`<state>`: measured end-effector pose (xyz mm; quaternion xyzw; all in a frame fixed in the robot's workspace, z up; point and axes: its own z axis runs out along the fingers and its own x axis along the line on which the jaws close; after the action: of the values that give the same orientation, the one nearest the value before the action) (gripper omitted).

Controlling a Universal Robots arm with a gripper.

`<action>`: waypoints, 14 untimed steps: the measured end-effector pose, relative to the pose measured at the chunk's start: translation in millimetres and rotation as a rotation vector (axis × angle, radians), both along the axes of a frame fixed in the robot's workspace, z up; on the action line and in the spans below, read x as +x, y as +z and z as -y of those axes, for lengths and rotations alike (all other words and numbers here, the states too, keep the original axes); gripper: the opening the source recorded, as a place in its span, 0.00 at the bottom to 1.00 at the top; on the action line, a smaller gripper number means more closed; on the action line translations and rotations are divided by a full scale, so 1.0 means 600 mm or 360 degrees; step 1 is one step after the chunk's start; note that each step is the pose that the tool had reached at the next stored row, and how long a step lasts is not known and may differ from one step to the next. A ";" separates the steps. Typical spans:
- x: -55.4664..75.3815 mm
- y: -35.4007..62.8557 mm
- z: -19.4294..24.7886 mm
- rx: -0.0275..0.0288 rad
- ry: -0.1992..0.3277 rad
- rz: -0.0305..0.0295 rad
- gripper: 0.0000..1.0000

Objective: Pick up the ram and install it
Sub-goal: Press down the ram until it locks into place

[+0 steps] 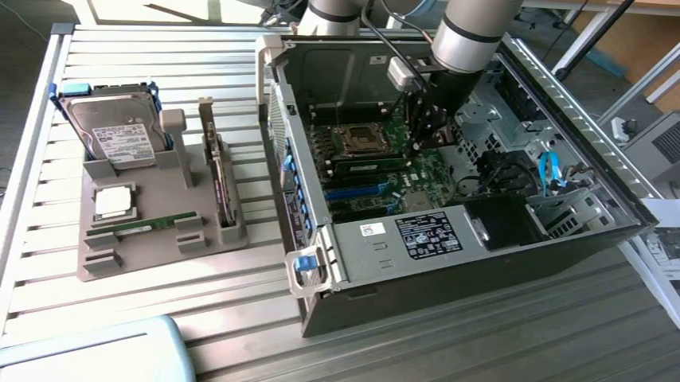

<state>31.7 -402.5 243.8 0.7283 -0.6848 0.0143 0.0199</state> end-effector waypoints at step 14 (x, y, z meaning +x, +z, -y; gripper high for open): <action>-0.096 0.000 0.0001 -0.00023 0.0000 0.00414 0.11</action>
<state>-25.7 -402.5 244.0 0.7281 -0.6850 0.0242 0.0115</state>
